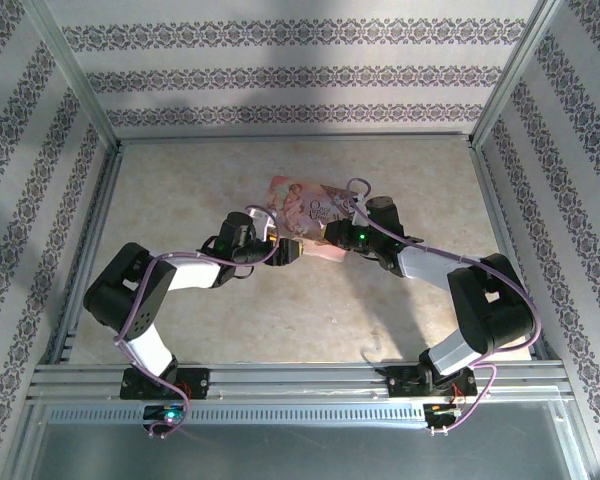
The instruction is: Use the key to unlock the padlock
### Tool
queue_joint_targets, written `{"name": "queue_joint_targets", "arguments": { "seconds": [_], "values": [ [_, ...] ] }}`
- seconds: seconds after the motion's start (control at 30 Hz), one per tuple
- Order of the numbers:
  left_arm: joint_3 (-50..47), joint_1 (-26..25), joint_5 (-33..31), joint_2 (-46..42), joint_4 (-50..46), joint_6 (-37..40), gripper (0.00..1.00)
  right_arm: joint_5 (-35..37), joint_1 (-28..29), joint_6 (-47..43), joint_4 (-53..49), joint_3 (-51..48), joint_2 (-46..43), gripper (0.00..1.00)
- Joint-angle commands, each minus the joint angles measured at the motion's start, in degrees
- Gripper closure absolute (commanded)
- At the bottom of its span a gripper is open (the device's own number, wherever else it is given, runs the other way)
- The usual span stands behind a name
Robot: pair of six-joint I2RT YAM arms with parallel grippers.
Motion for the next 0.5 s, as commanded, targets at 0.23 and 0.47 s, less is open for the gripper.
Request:
{"name": "queue_joint_targets", "arguments": {
  "seconds": [0.23,0.47],
  "values": [
    [3.3,0.9,0.3,2.0,3.3,1.3,0.22,-0.2,0.6,0.6,0.3,-1.4,1.0,1.00],
    [0.8,0.8,0.8,-0.1,0.0,7.0,0.22,0.0,1.0,1.0,0.8,-1.2,1.2,1.00]
  ]
}}
